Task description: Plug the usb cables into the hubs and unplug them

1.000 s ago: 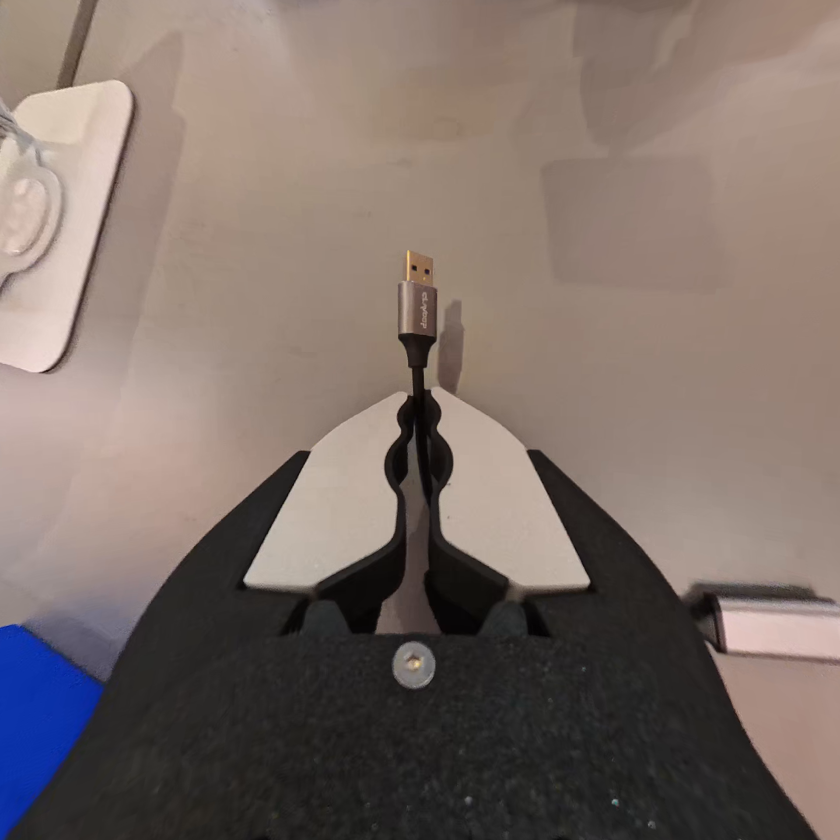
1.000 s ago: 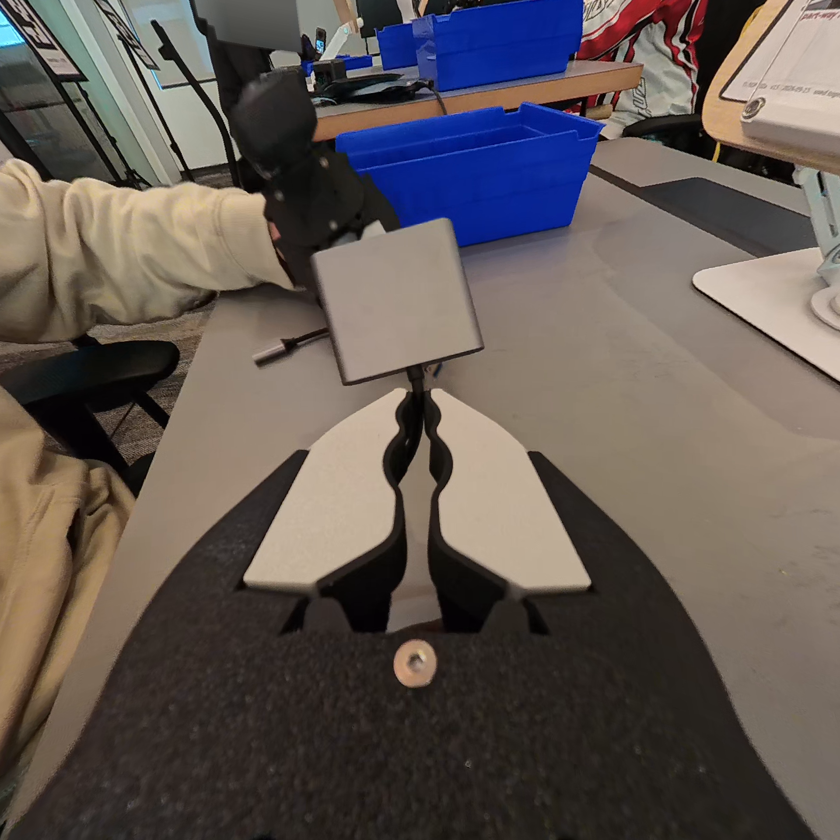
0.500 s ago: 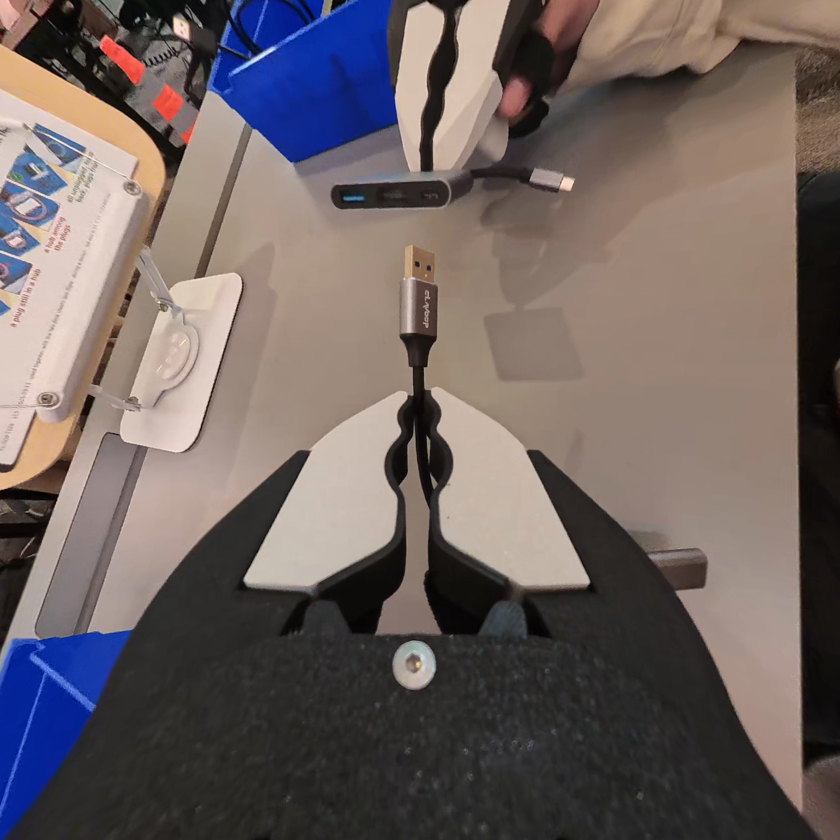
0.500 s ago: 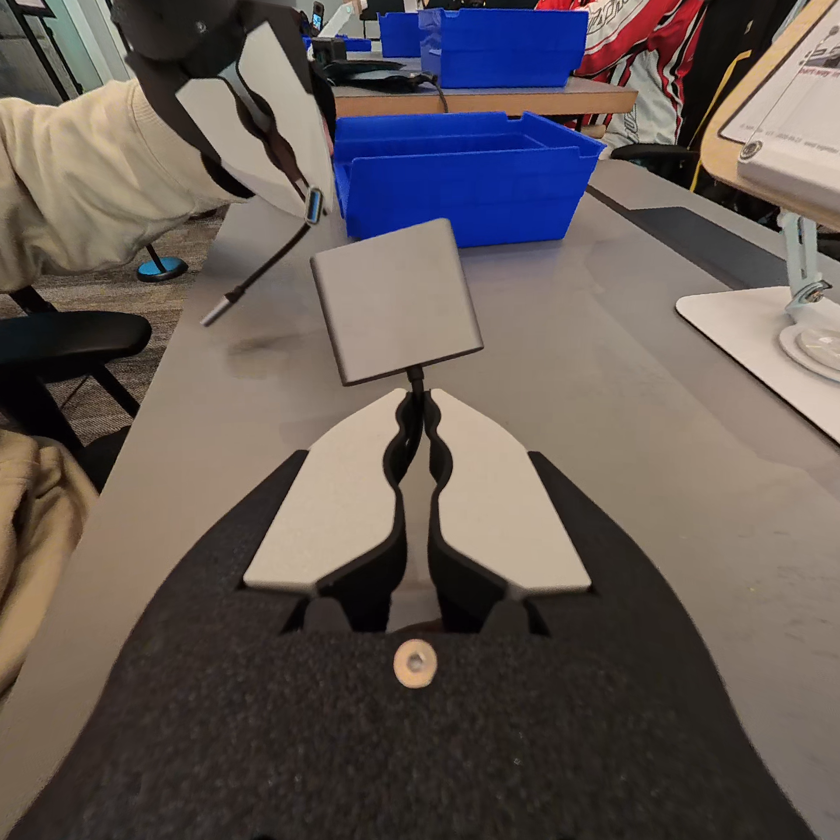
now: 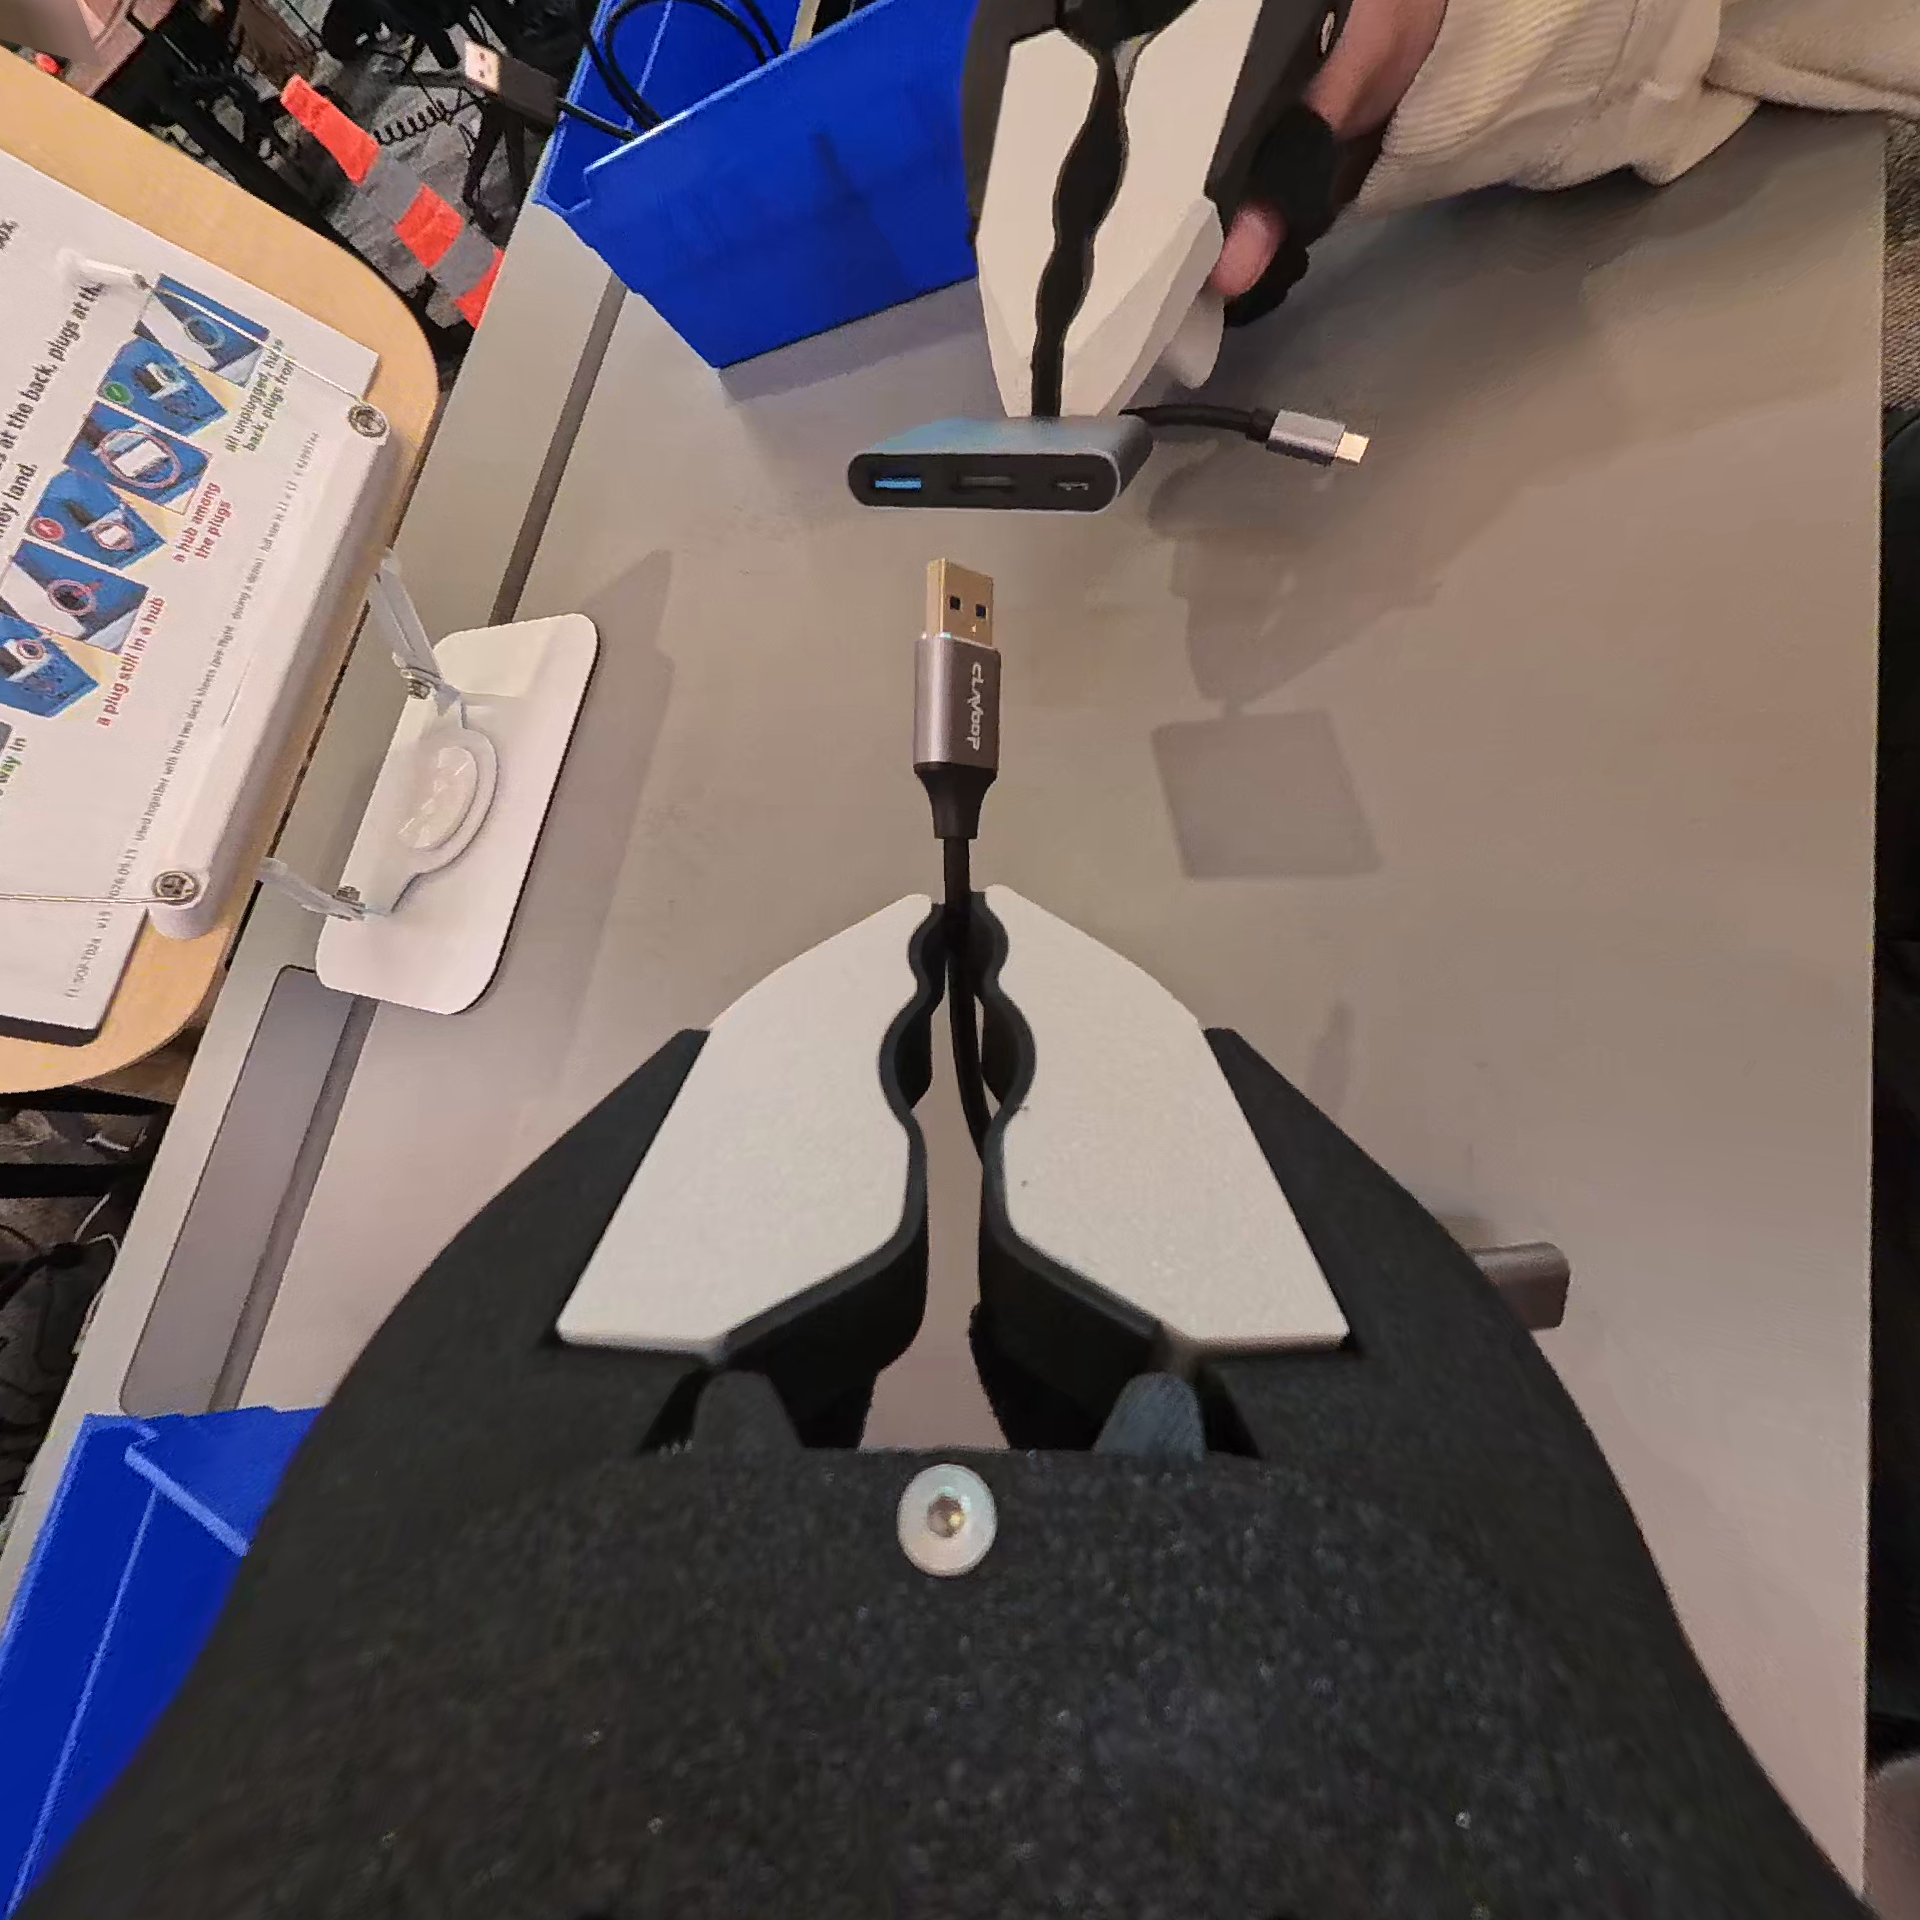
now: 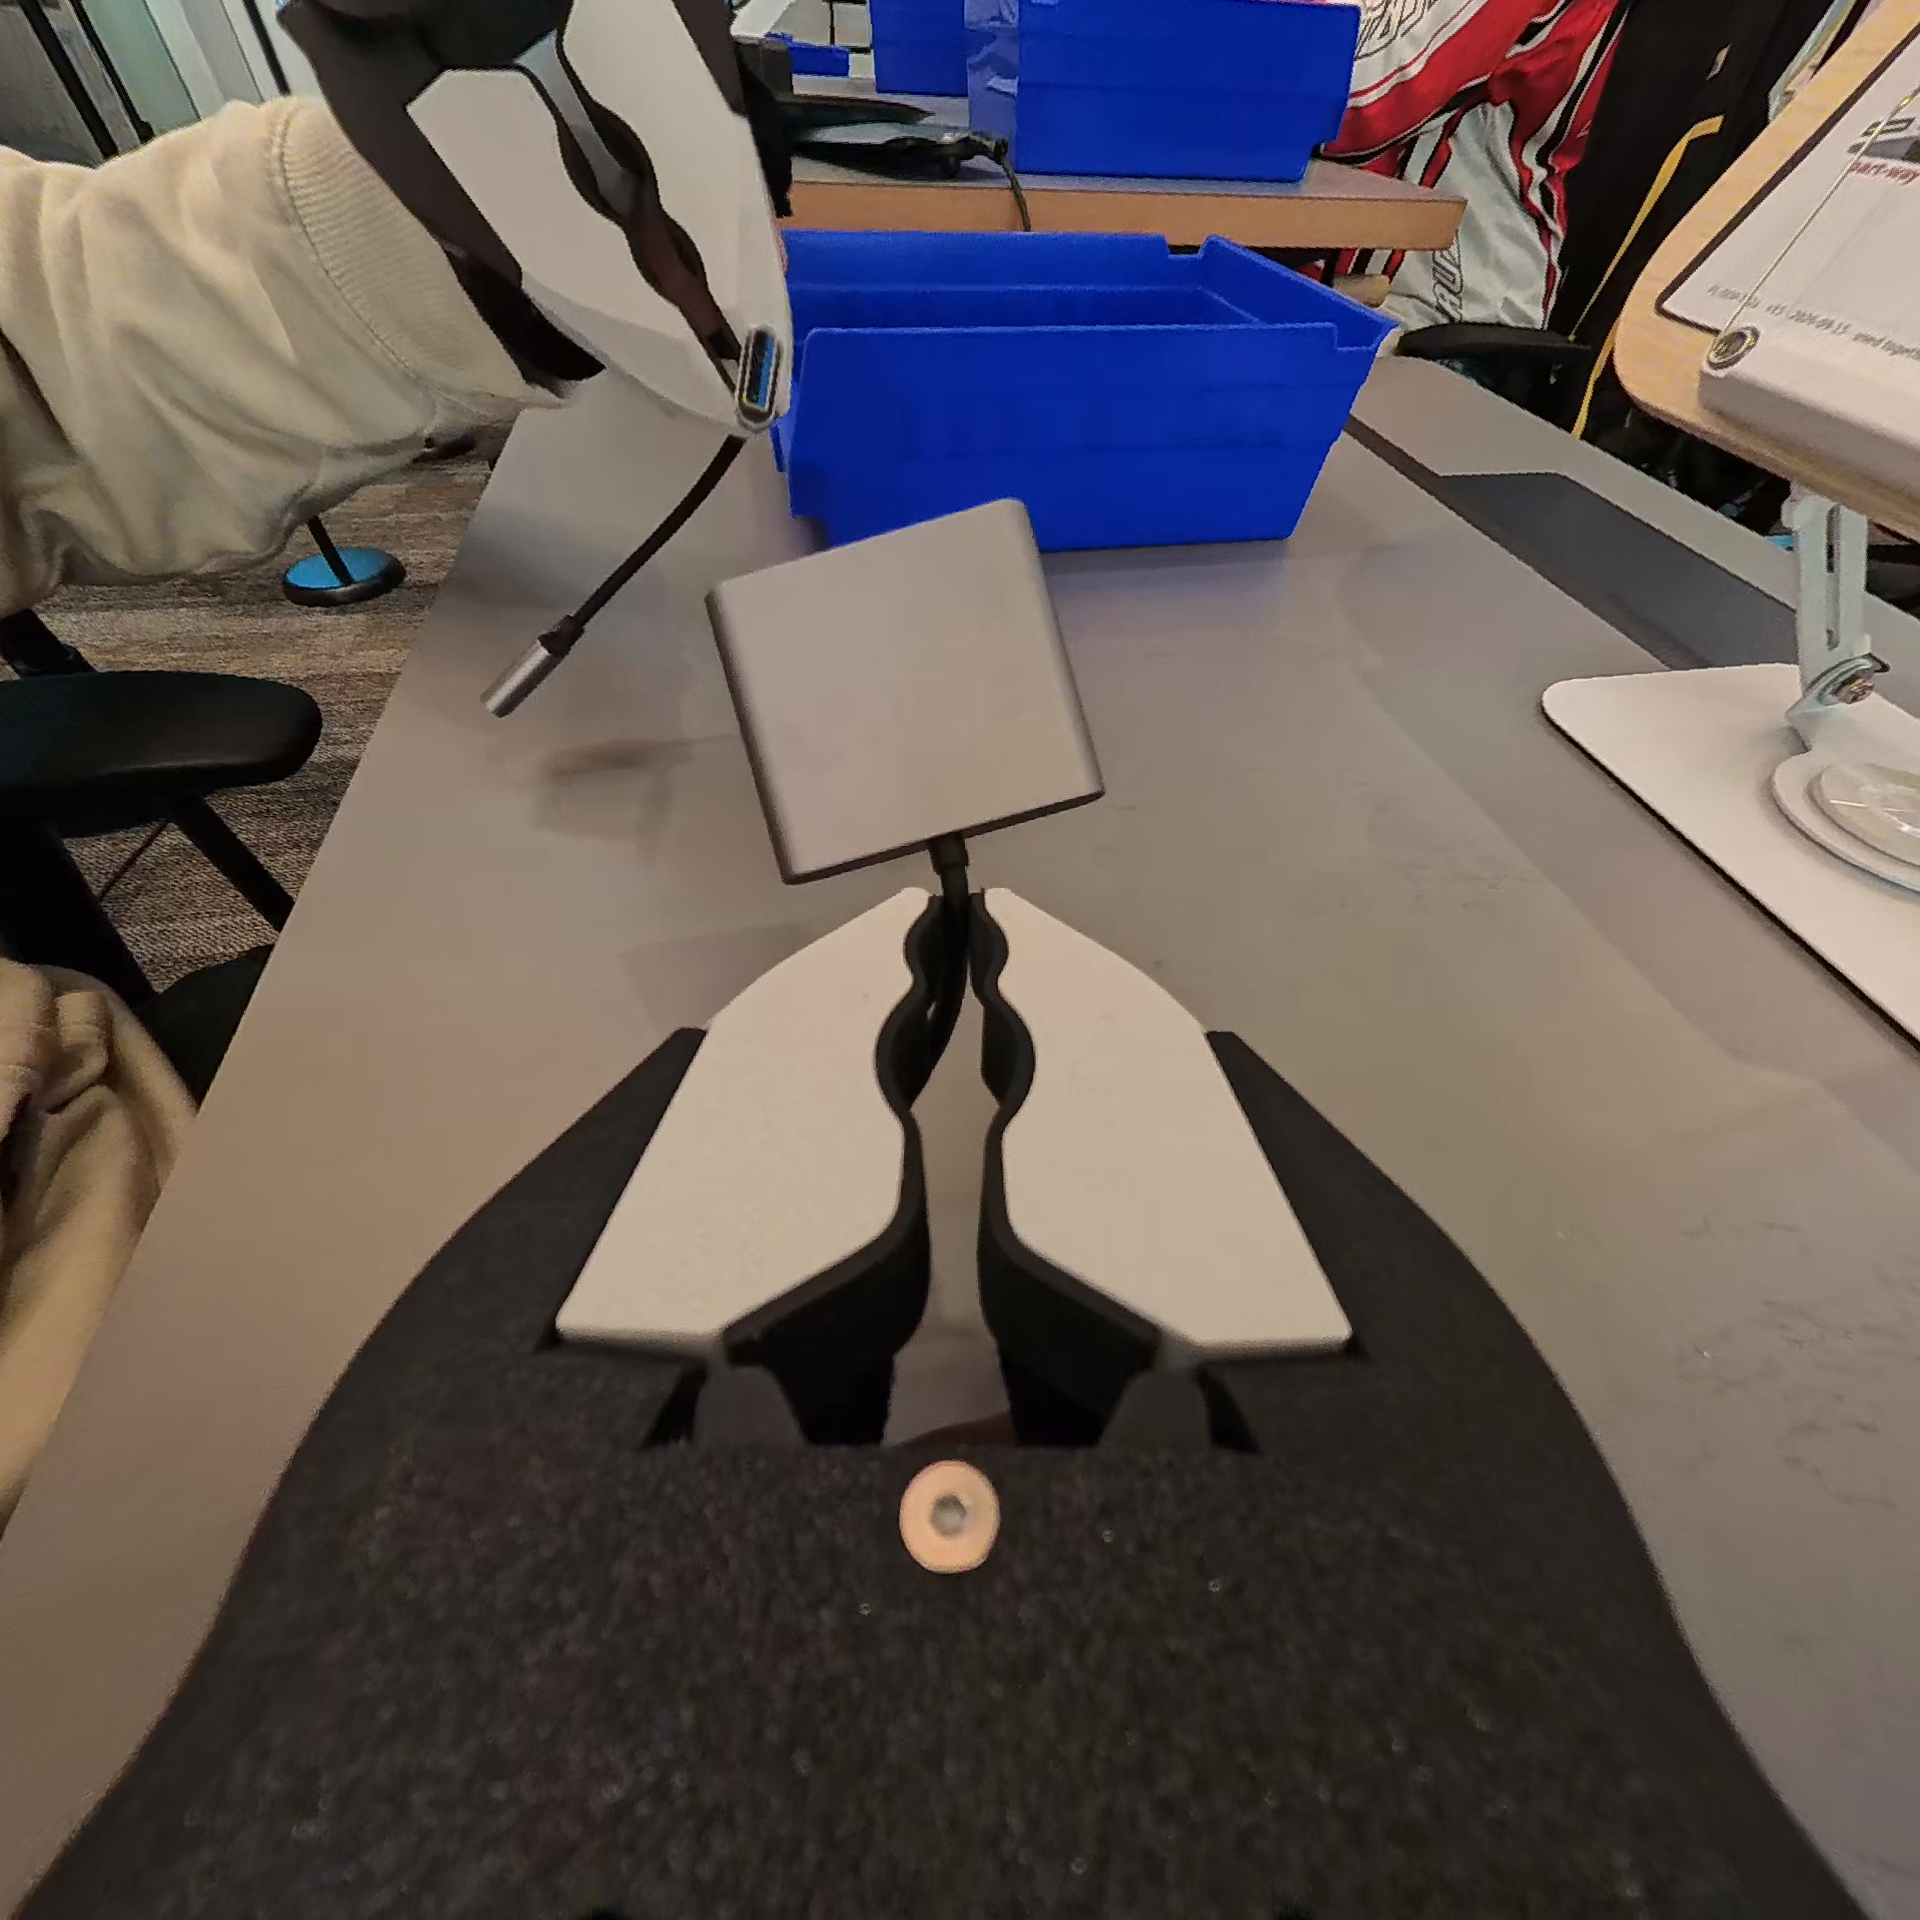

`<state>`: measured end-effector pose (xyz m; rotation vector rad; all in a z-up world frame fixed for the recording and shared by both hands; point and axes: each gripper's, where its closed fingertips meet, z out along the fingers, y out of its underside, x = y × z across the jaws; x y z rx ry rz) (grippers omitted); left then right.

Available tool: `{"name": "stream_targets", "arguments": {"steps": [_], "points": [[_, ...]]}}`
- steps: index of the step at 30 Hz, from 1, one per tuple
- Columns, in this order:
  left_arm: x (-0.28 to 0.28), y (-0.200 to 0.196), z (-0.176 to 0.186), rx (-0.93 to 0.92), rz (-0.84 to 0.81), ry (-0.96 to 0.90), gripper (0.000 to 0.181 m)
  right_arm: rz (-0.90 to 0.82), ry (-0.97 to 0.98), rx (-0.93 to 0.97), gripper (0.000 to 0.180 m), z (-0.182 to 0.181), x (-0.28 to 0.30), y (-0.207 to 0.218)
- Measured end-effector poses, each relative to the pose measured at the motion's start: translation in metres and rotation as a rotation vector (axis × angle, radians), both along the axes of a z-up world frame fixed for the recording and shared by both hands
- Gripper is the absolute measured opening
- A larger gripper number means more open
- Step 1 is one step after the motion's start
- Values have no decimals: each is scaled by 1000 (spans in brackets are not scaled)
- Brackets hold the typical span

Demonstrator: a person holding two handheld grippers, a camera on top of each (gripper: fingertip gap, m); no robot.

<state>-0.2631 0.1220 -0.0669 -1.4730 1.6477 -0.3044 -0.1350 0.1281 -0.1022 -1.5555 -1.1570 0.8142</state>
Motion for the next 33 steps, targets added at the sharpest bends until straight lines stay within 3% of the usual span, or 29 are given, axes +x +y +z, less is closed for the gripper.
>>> {"name": "stream_targets", "arguments": {"steps": [7, 14, 20, 28, 31, 33], "points": [[0, 6, -3, 45, 17, 35, 3, 21, -39, -7, 4, -7, -4, -3], [1, 24, -14, 291, 71, 169, 3, 9, -72, -22, 4, -13, -4, -1], [7, 31, -63, 358, 45, 350, 3, -42, -110, -29, 4, -20, 2, 8], [11, 40, -100, 717, -19, 587, 4, -84, -128, -28, 4, -22, 7, 15], [11, 37, -106, 662, -16, 540, 4, -82, -132, -30, 4, -23, 7, 15], [9, 31, -106, 498, 12, 474, 11, -82, -133, -32, 4, -23, 7, 15]]}}
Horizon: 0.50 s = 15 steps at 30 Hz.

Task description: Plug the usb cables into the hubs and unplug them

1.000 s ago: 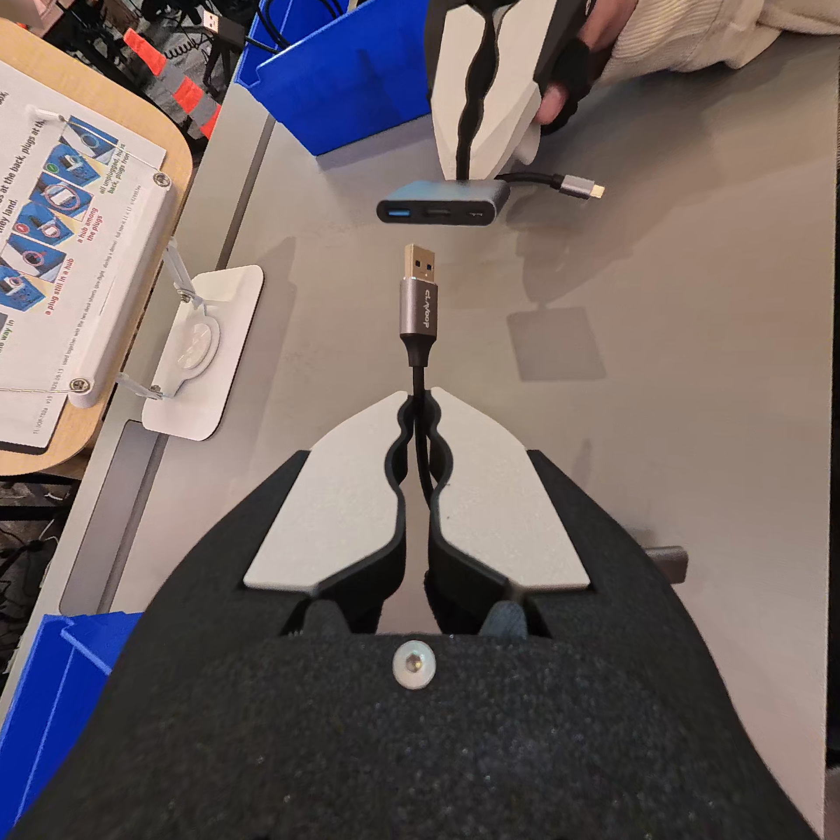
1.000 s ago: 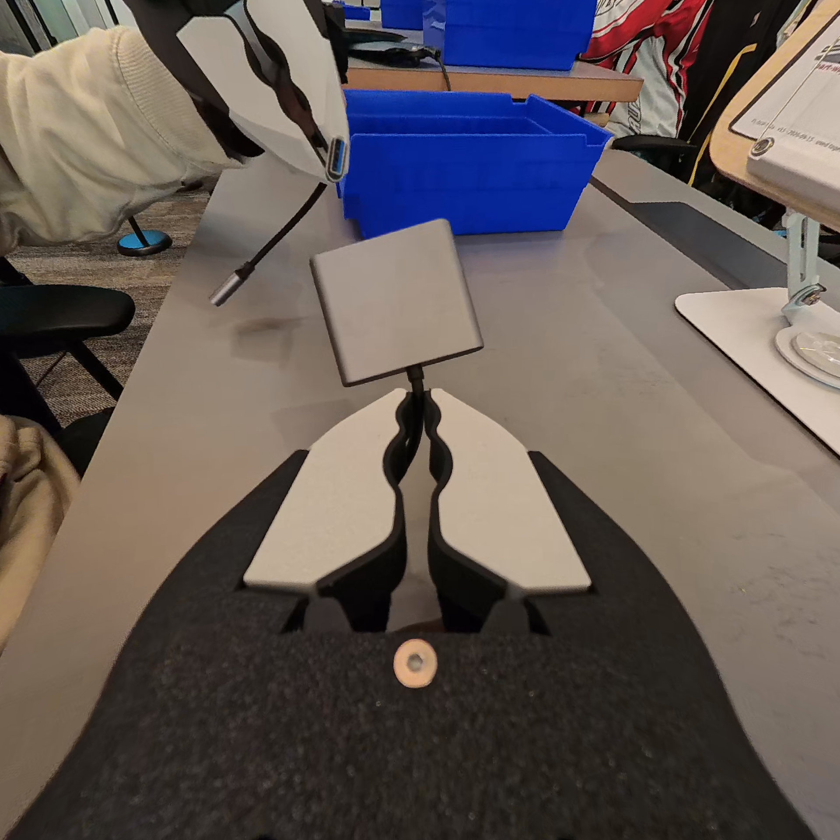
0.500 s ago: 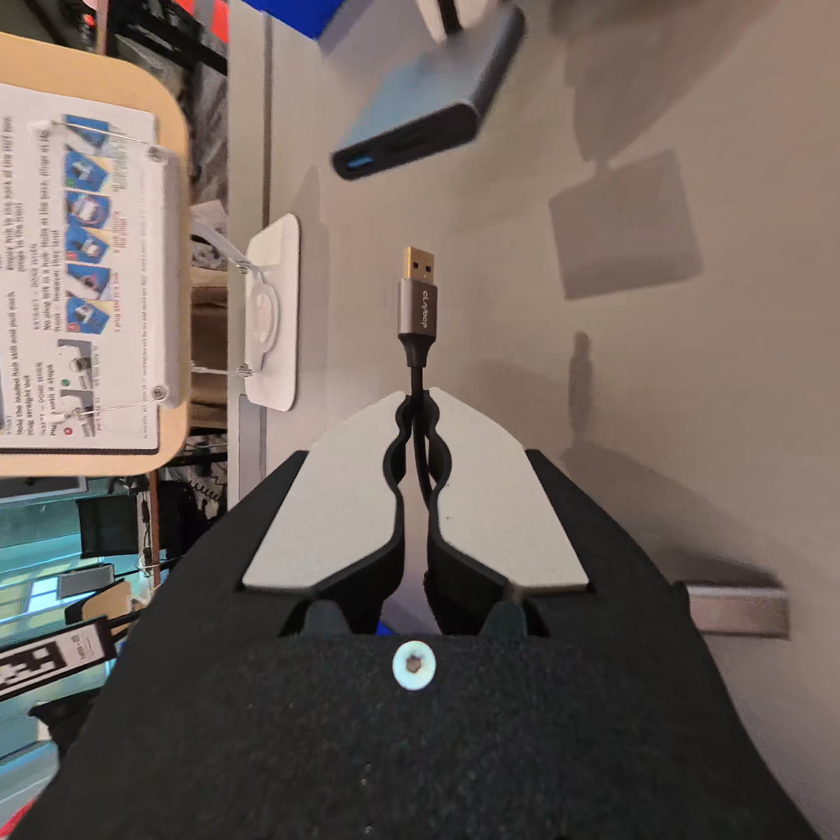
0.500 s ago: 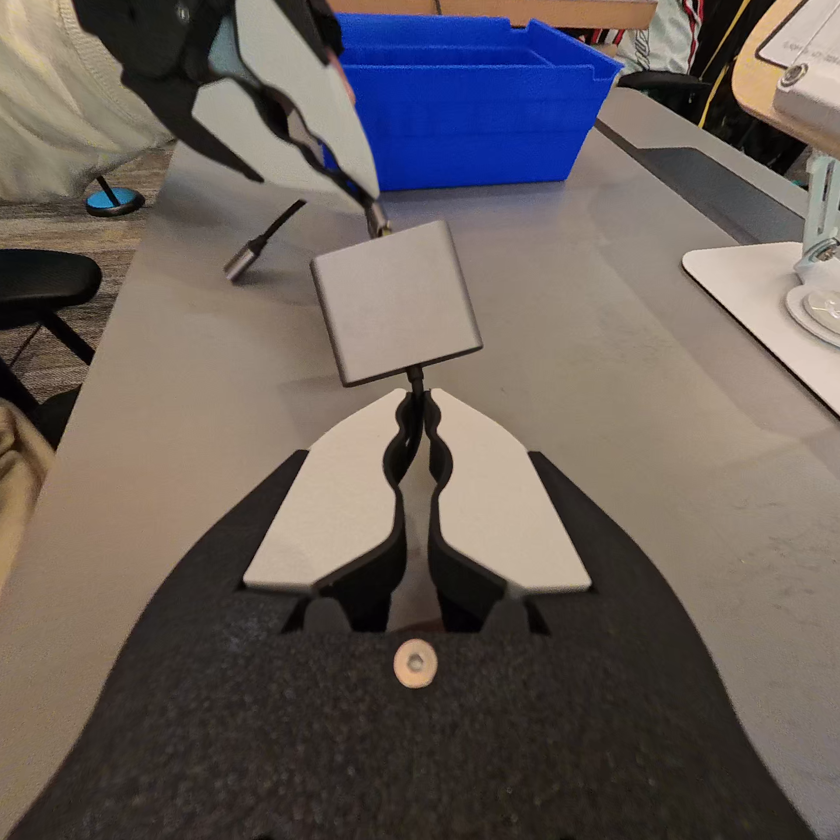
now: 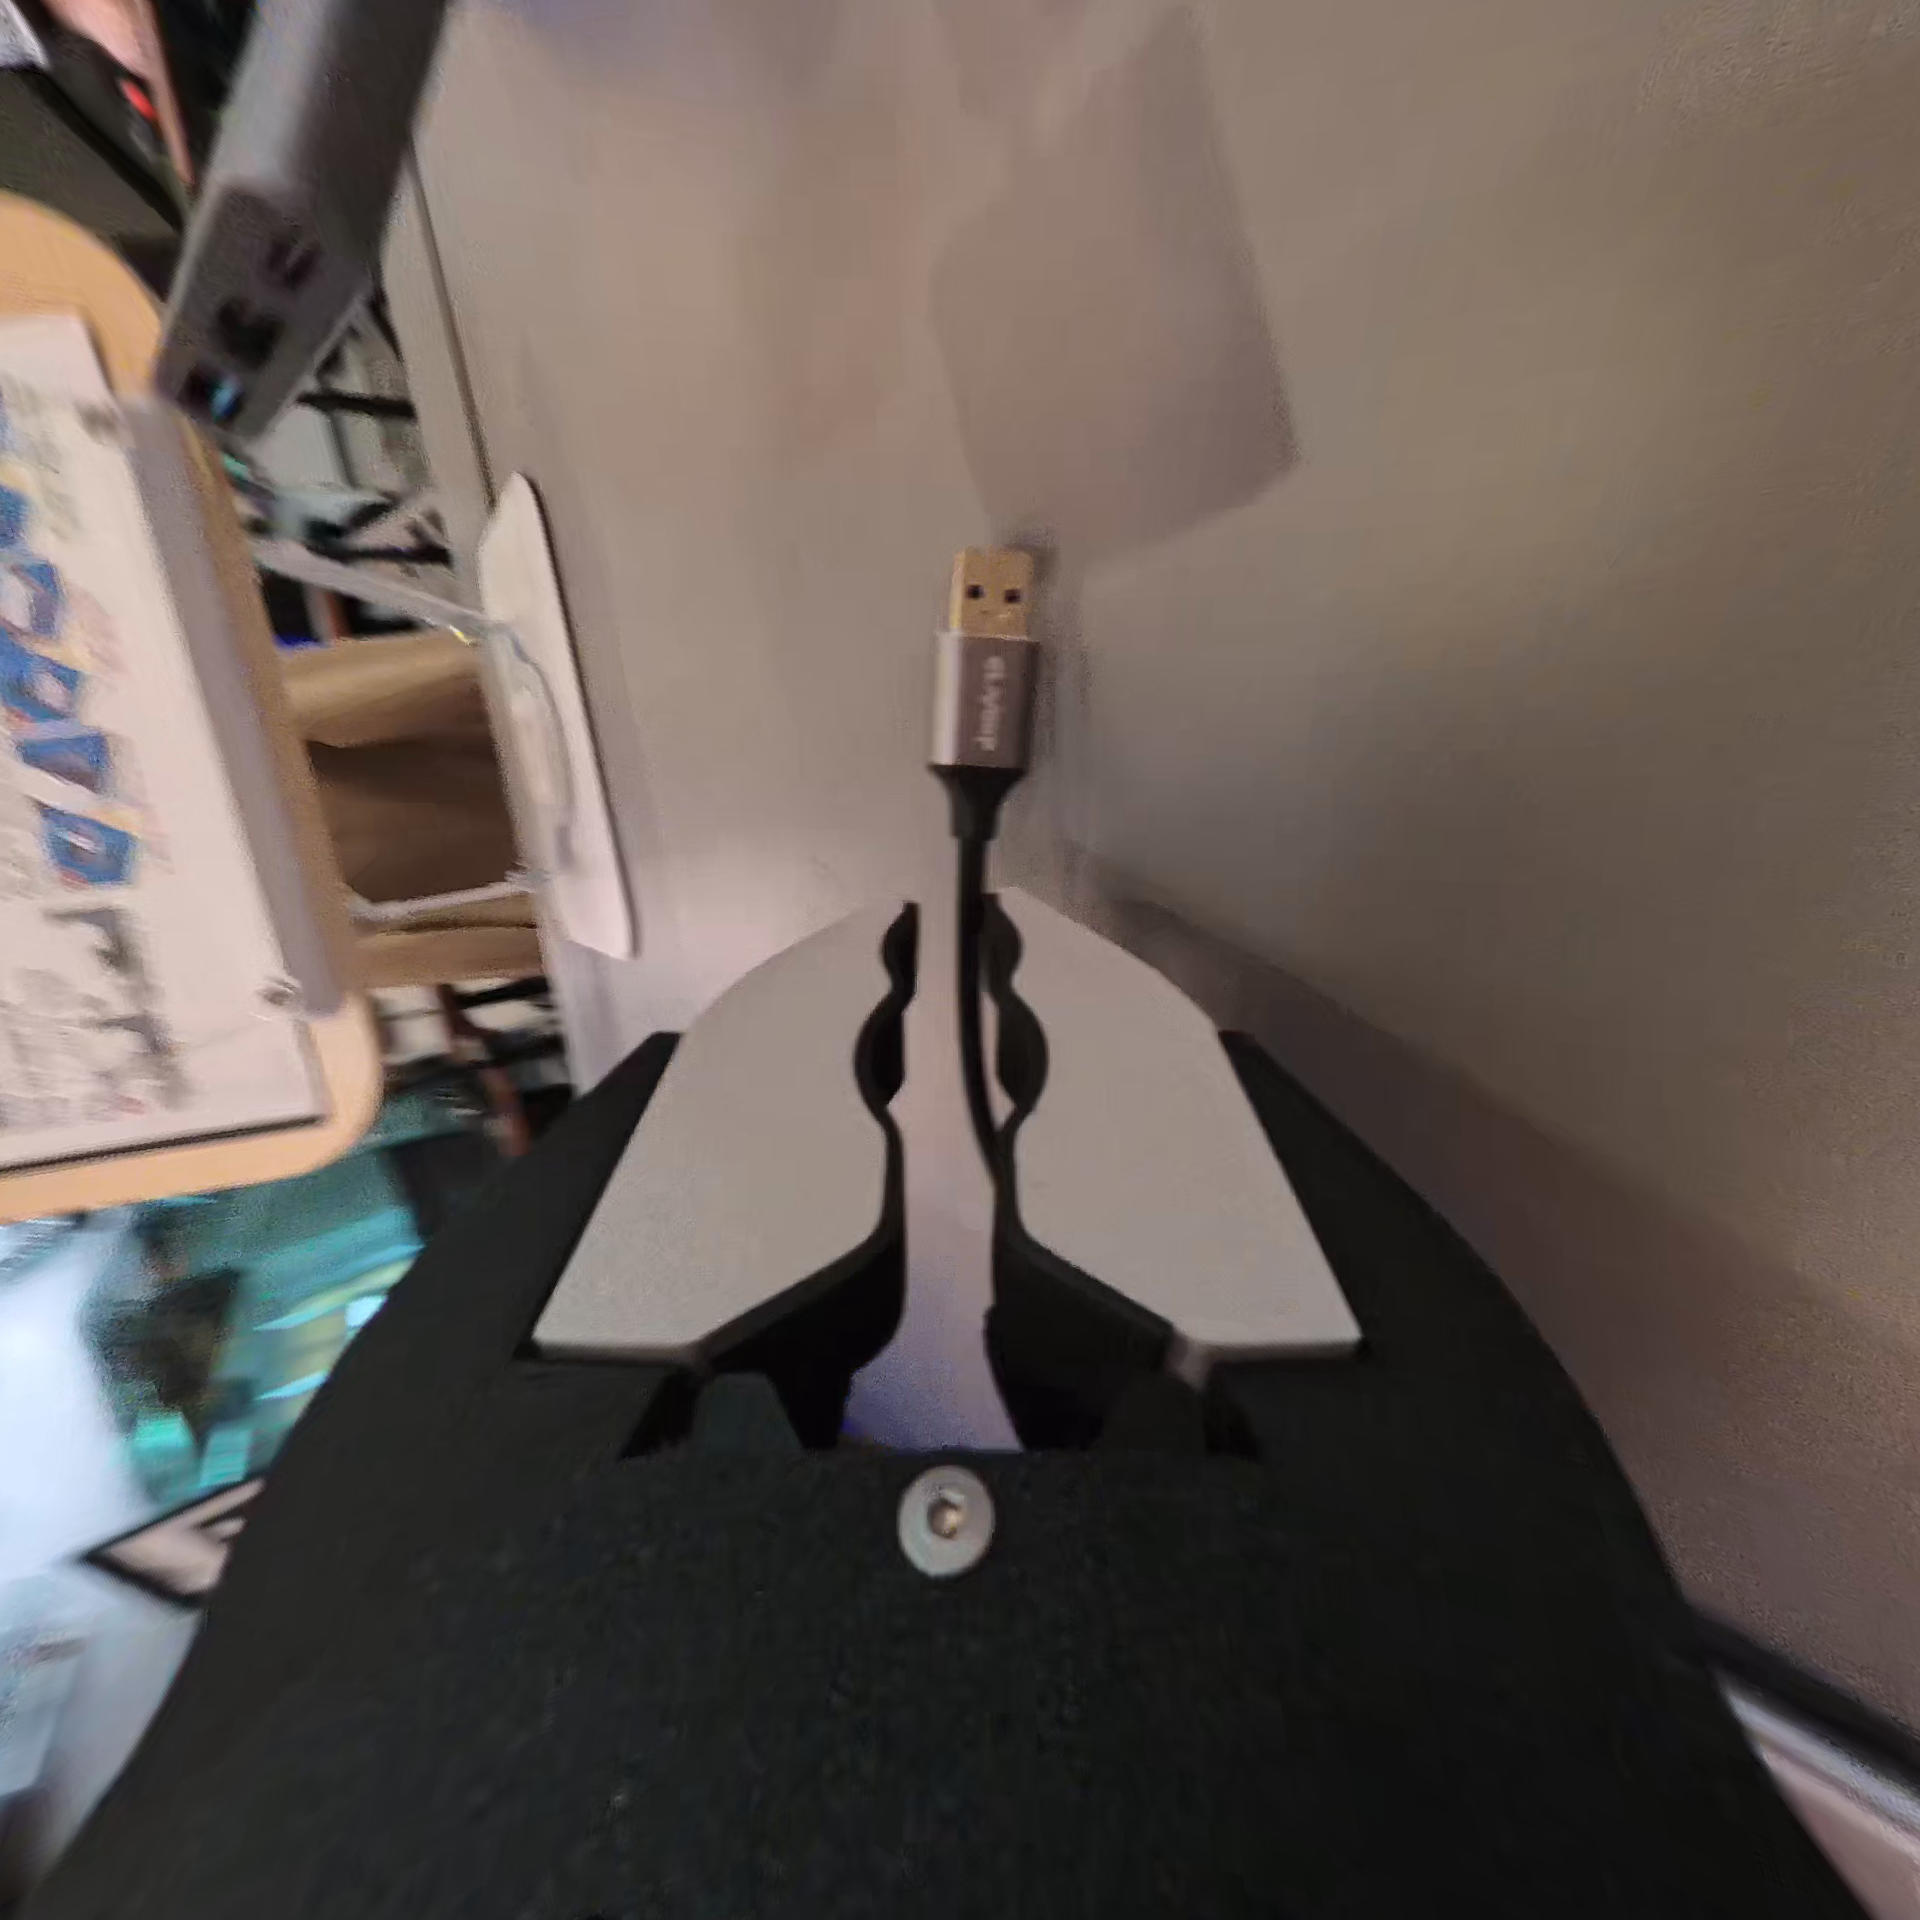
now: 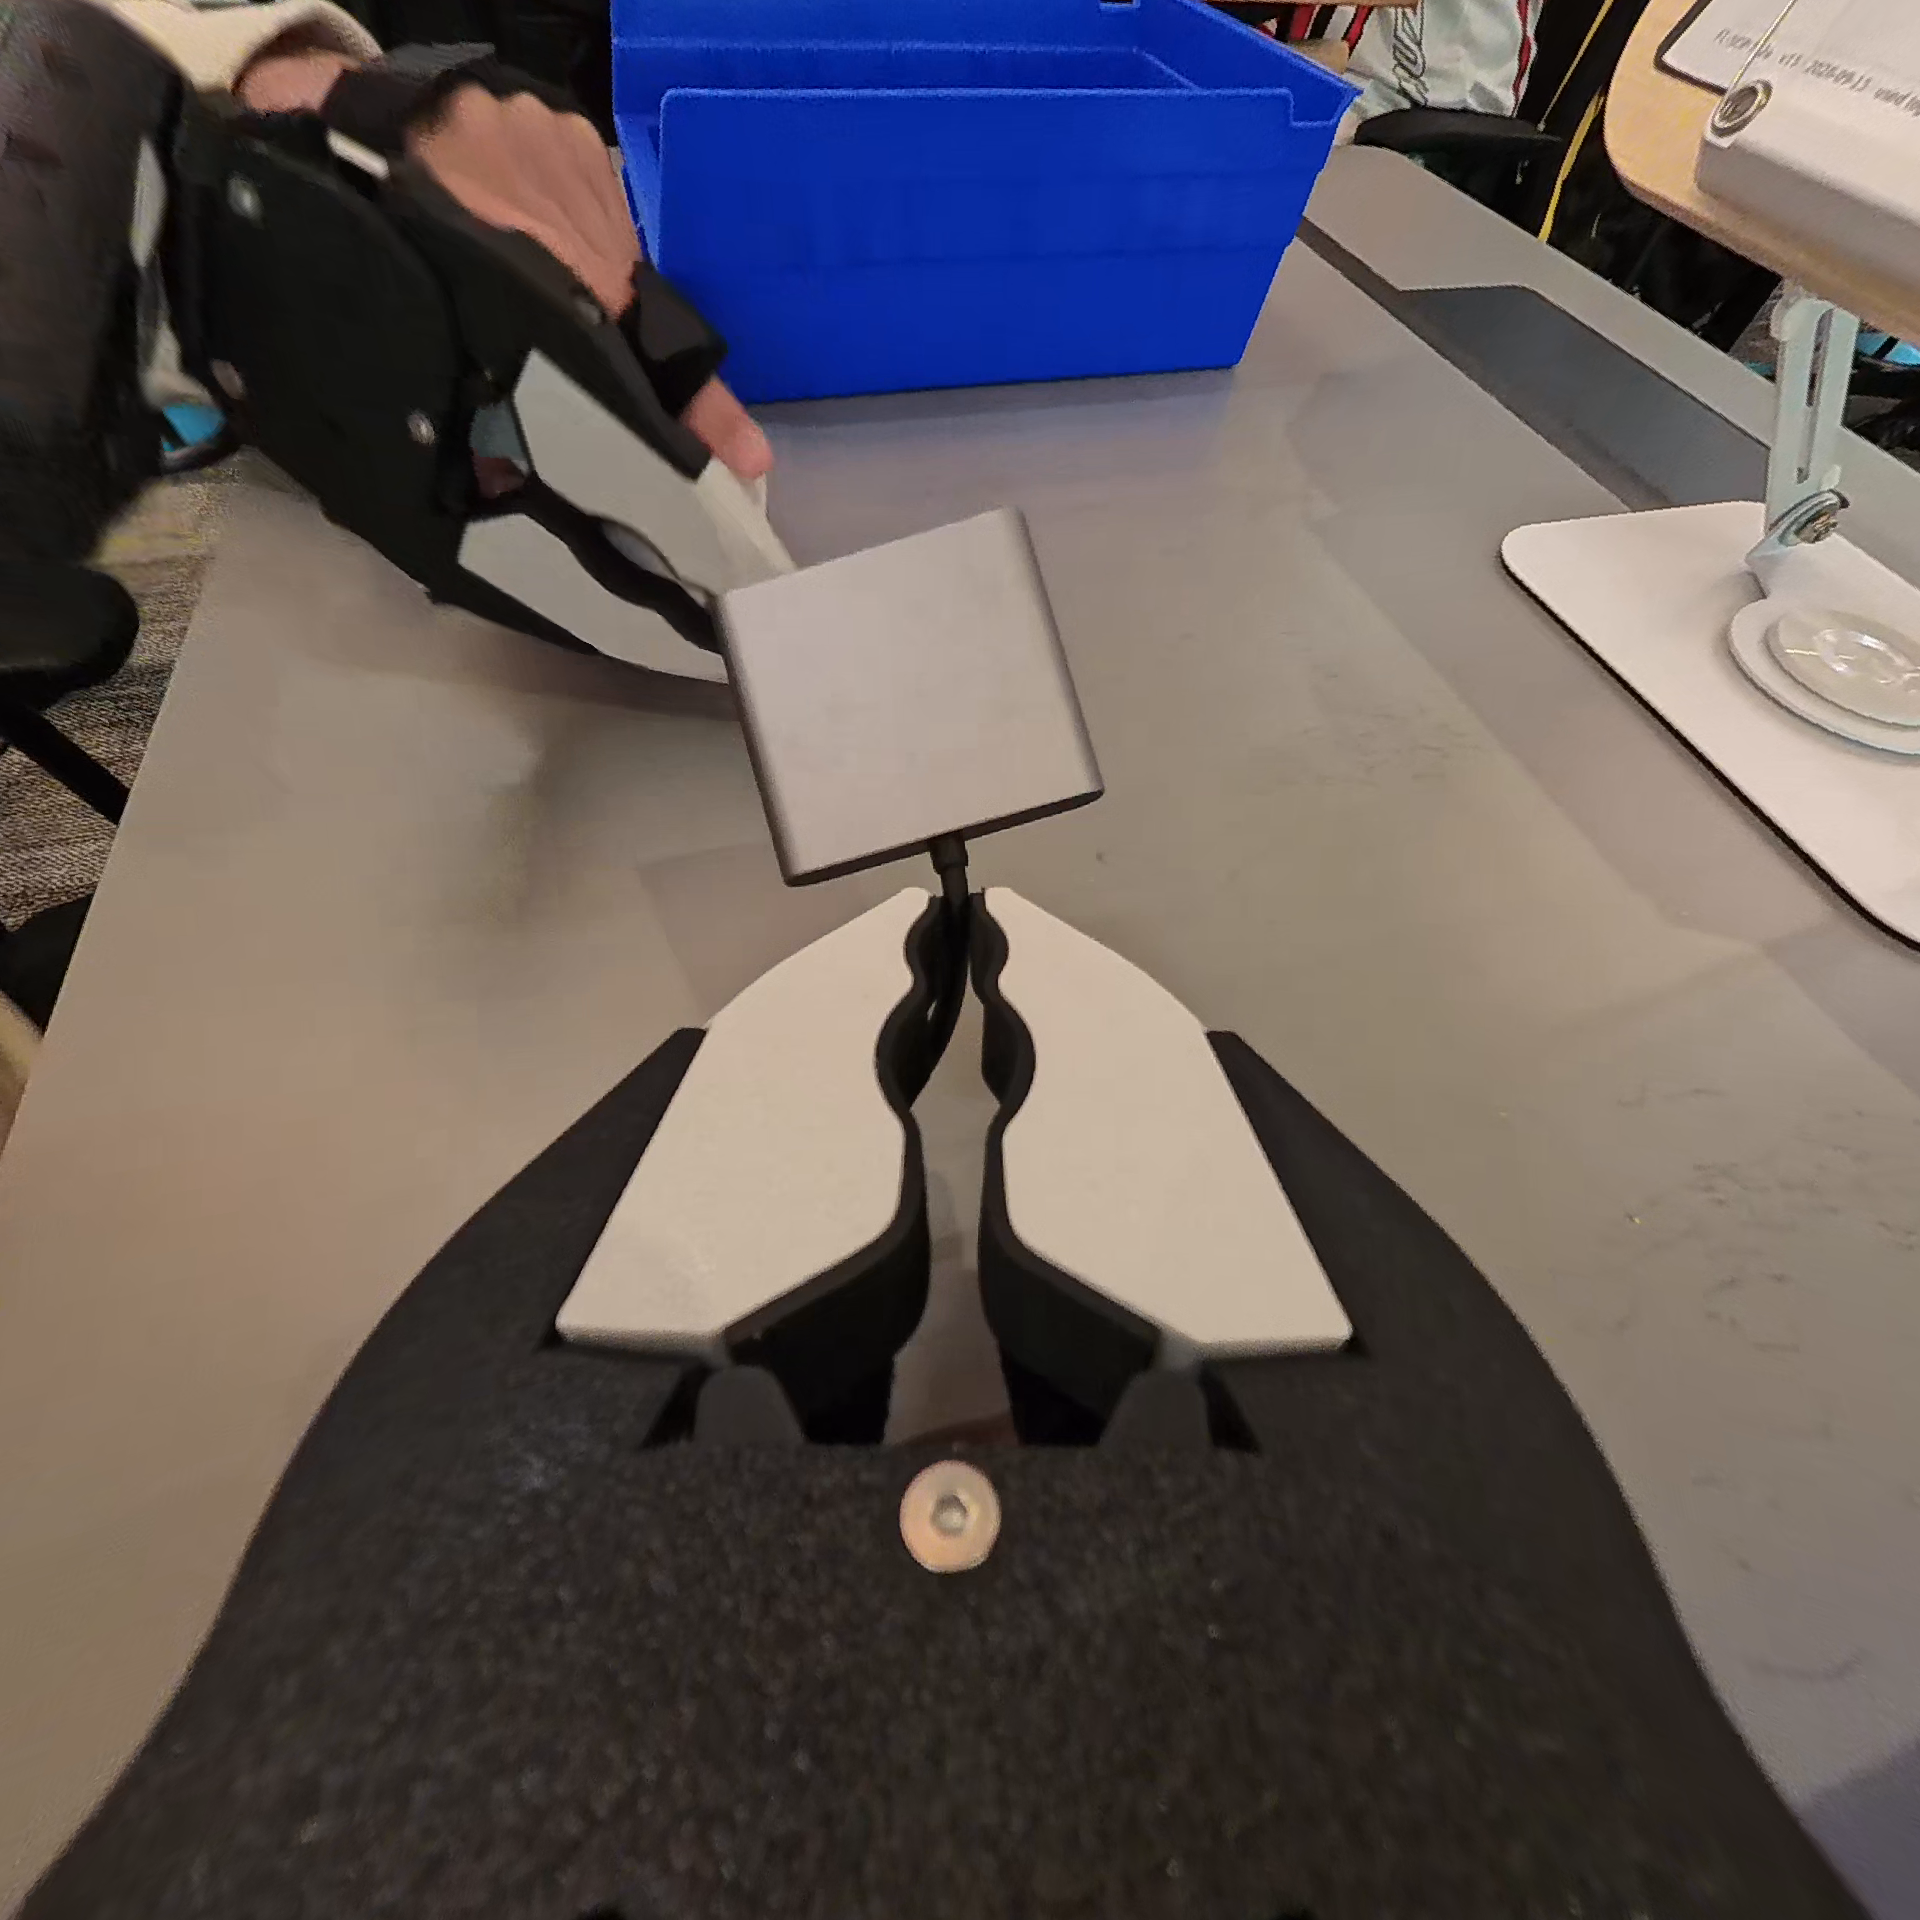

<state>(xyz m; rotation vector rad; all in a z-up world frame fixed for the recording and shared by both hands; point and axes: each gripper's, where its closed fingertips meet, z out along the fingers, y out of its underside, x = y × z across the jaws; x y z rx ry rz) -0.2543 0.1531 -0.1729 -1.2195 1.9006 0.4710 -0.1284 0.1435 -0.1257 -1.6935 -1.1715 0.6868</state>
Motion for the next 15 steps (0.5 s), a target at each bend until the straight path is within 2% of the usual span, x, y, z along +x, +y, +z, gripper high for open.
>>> {"name": "stream_targets", "arguments": {"steps": [1, 6, 11, 13, 15], "points": [[-1, -2, 3, -75, 30, -44, 23, -1, -1, -2, 4, 0, 0, 0], [-3, -19, 23, -511, 119, -280, 51, 3, 2, -10, 4, -1, 0, 0], [12, -35, 50, -1139, 200, -550, 54, 6, 5, -20, 4, -2, -1, -1], [18, -37, 55, -1363, 228, -581, 54, 10, 6, -24, 4, -2, -1, -1], [24, -37, 51, -1496, 247, -559, 53, 11, 4, -26, 4, -3, -1, -2]]}}
